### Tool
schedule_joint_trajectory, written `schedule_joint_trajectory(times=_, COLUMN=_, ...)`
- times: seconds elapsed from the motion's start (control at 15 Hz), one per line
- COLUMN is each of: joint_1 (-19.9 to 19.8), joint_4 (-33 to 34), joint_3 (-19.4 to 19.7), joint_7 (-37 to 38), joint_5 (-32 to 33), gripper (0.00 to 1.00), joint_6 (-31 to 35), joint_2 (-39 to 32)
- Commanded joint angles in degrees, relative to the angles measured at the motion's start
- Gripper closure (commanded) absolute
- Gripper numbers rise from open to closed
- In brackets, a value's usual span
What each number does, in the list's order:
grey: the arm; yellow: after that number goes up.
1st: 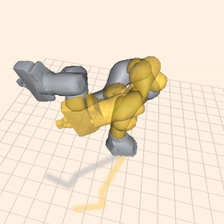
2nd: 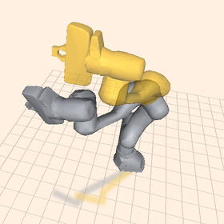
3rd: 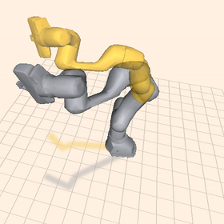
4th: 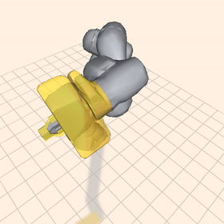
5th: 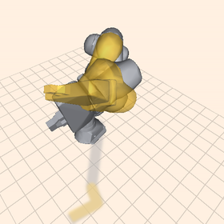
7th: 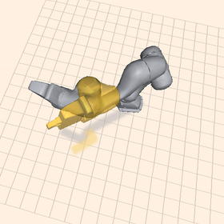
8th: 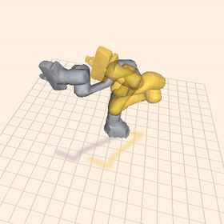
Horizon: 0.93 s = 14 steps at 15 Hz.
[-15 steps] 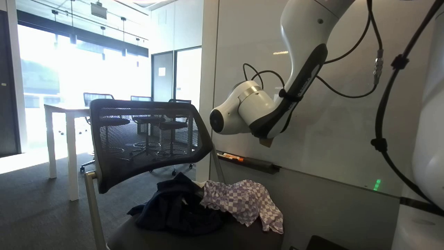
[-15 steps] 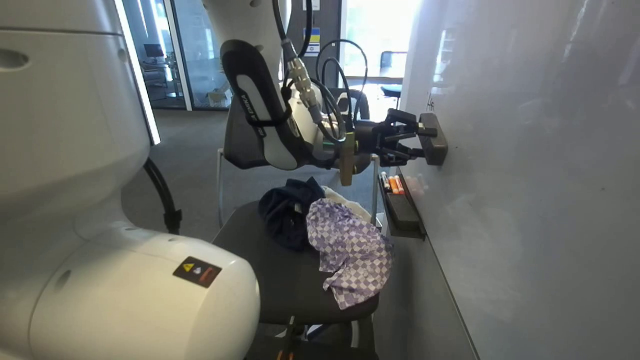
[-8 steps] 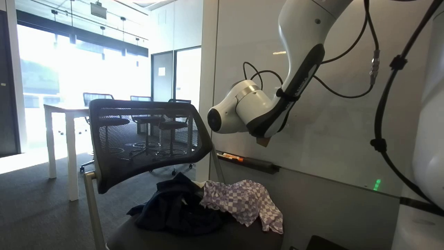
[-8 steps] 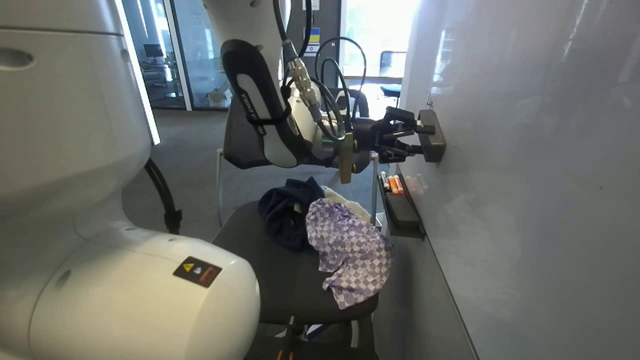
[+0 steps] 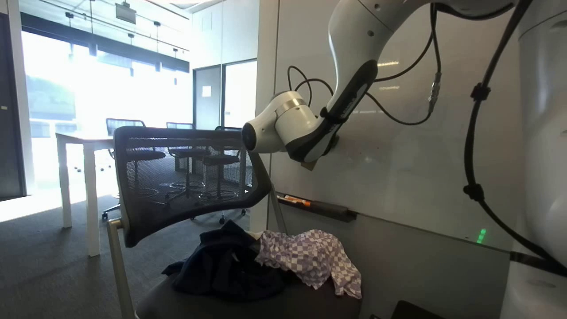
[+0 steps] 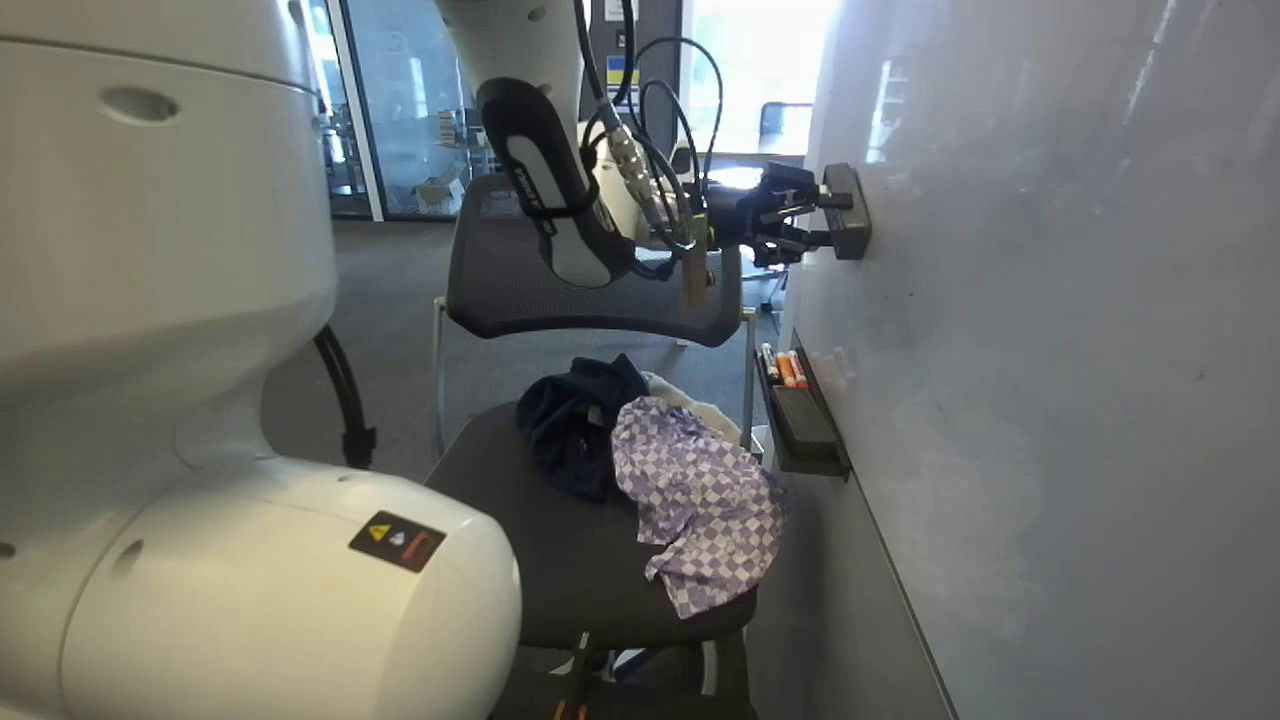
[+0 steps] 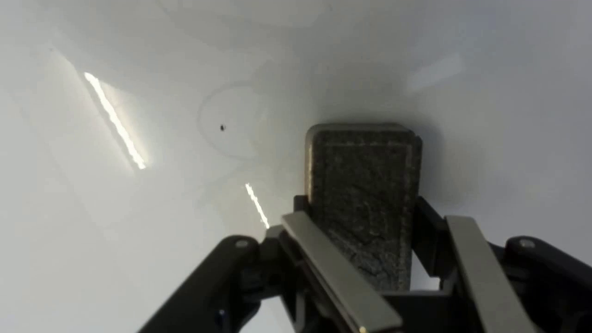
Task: Use the duster to erase the markings on the board
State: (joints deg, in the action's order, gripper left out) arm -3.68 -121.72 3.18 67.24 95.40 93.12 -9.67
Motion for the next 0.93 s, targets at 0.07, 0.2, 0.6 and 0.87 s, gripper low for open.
schedule_joint_trajectory(times=0.07, joint_1=-1.27, joint_4=9.68, joint_3=1.09, joint_7=-3.08, joint_5=-0.23, gripper=0.71, joint_6=-3.84, joint_2=-5.48)
schedule_joint_trajectory(times=0.2, joint_1=-1.73, joint_4=9.87, joint_3=1.31, joint_7=-3.13, joint_5=-2.55, gripper=0.71, joint_6=-4.90, joint_2=-5.14)
schedule_joint_trajectory(times=0.6, joint_1=-2.30, joint_4=6.67, joint_3=1.78, joint_7=-2.96, joint_5=-5.81, gripper=0.71, joint_6=-5.99, joint_2=-1.95)
schedule_joint_trajectory(times=0.87, joint_1=-2.87, joint_4=4.05, joint_3=2.02, joint_7=-3.99, joint_5=-8.47, gripper=0.71, joint_6=-4.82, joint_2=-1.41)
